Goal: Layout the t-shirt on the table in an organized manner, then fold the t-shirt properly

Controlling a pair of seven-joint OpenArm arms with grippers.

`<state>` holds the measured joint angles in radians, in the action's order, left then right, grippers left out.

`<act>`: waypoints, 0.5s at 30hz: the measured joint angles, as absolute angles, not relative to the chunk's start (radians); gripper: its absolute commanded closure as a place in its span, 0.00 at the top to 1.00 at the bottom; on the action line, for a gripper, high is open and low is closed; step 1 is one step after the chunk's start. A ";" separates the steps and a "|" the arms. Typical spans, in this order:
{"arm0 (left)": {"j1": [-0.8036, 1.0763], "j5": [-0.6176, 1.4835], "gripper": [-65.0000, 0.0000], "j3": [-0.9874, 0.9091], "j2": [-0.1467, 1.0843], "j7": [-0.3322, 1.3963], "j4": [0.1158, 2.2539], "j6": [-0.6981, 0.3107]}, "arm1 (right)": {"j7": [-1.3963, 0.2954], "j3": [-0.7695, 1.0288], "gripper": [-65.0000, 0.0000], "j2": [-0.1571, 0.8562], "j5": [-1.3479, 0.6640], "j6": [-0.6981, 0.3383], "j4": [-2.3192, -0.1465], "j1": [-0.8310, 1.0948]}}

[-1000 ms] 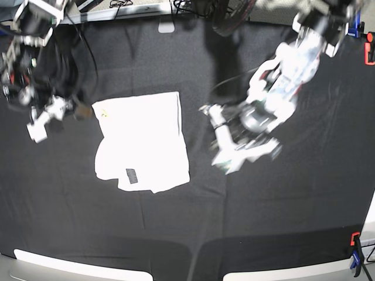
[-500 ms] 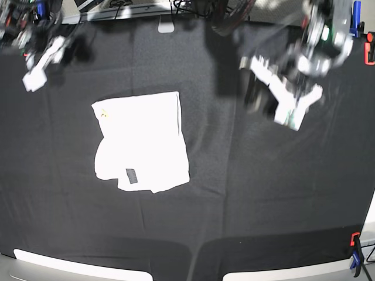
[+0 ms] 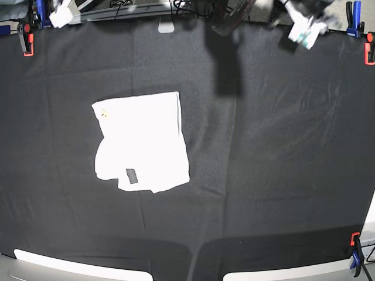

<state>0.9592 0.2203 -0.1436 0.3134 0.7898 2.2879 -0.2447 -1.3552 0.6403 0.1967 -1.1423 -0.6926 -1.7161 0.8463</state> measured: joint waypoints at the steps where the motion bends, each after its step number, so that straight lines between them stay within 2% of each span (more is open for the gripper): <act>1: 0.979 0.221 0.41 -0.159 0.314 0.788 2.288 -0.244 | -1.348 0.617 0.45 0.197 -1.116 -0.693 -1.716 0.851; 4: 1.044 0.216 0.41 -0.173 0.316 0.744 2.260 -0.245 | -1.238 0.530 0.45 0.197 -1.023 -0.692 -1.710 0.862; 7: 1.083 0.124 0.41 -0.171 0.311 0.672 2.157 -0.287 | -1.125 0.423 0.45 0.203 -0.883 -0.692 -1.671 0.864; 11: 1.041 0.075 0.41 -0.171 0.311 0.647 1.923 -0.309 | -1.004 0.270 0.45 0.234 -0.720 -0.689 -1.602 0.858; 15: 0.931 0.073 0.41 -0.171 0.310 0.551 1.606 -0.348 | -0.865 0.118 0.45 0.266 -0.537 -0.691 -1.492 0.796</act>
<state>0.9306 0.0731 -0.1711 0.3103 0.5507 1.6058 -0.3485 -0.8646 0.1181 0.2657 -0.5373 -0.6907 -1.4918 0.7959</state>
